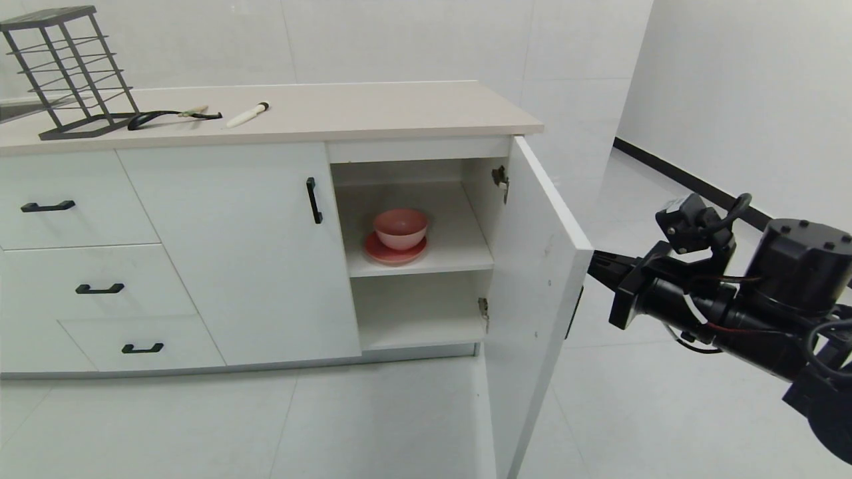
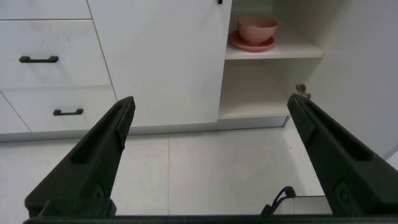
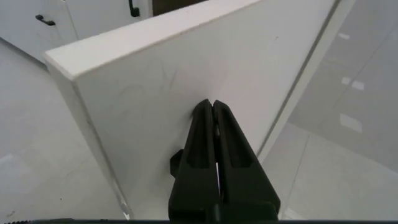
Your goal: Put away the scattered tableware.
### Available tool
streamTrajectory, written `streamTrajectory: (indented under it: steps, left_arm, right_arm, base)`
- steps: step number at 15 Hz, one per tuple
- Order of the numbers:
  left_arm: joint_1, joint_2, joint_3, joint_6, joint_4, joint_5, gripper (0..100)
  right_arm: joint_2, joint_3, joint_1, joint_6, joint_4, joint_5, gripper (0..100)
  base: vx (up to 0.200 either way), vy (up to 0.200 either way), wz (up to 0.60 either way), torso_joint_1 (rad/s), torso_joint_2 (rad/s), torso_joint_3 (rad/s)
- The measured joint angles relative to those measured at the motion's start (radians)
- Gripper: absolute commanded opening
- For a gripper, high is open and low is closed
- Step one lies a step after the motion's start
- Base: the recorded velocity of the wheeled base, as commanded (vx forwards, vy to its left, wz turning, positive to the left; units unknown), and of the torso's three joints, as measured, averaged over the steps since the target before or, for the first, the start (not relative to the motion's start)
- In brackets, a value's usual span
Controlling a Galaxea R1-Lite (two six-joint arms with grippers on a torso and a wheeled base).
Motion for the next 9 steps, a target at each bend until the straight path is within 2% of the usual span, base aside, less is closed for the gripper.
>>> streamTrajectory:
  steps: [9]
  left_arm:
    - [0.0,0.0,0.0,-0.003,-0.001,0.005,100]
  right_arm:
    - [0.134,-0.14,0.15,0.001,-0.046,-0.004,0]
  base:
    - [0.0,0.0,0.0,0.0,0.0,0.0]
